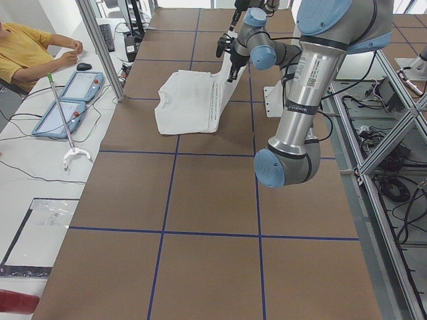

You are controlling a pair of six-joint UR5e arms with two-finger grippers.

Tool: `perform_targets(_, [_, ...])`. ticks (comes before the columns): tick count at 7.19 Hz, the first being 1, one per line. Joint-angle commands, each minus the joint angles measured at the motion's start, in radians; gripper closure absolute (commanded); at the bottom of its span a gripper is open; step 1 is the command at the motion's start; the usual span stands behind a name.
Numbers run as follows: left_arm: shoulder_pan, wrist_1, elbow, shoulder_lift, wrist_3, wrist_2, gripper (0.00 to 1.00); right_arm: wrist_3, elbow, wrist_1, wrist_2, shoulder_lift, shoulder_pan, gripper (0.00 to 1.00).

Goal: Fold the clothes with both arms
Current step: 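Lift the hem with both grippers and fold it toward the collar, then release the hem near the collar and raise both grippers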

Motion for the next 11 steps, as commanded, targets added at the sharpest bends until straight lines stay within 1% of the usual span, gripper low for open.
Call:
perform_targets(1, [-0.144,-0.060,0.244,-0.097,0.135,-0.009,1.00,-0.119,-0.238,0.078,0.041,0.084,0.161,1.00])
perform_targets(2, [-0.170,-0.203,0.382,-0.099,0.138,-0.007,1.00,-0.128,-0.376,0.218,0.041,0.086,0.192,1.00])
perform_targets(3, [-0.172,-0.322,0.539,-0.122,0.140,0.002,1.00,-0.142,-0.517,0.350,0.040,0.107,0.220,1.00])
perform_targets(4, [-0.169,-0.438,0.695,-0.160,0.138,0.010,1.00,-0.153,-0.671,0.441,0.034,0.155,0.229,1.00])
perform_targets(5, [-0.167,-0.533,0.817,-0.189,0.140,0.043,1.00,-0.154,-0.822,0.530,0.029,0.219,0.241,1.00])
perform_targets(6, [-0.166,-0.610,0.944,-0.231,0.140,0.053,1.00,-0.157,-0.944,0.600,0.028,0.253,0.261,1.00])
perform_targets(7, [-0.161,-0.696,1.030,-0.246,0.140,0.054,1.00,-0.185,-1.048,0.672,0.020,0.261,0.272,1.00])
perform_targets(8, [-0.160,-0.738,1.075,-0.251,0.141,0.054,1.00,-0.190,-1.116,0.742,0.012,0.263,0.280,1.00])
perform_targets(11, [-0.160,-0.740,1.079,-0.254,0.141,0.054,1.00,-0.202,-1.160,0.755,0.011,0.259,0.288,1.00])
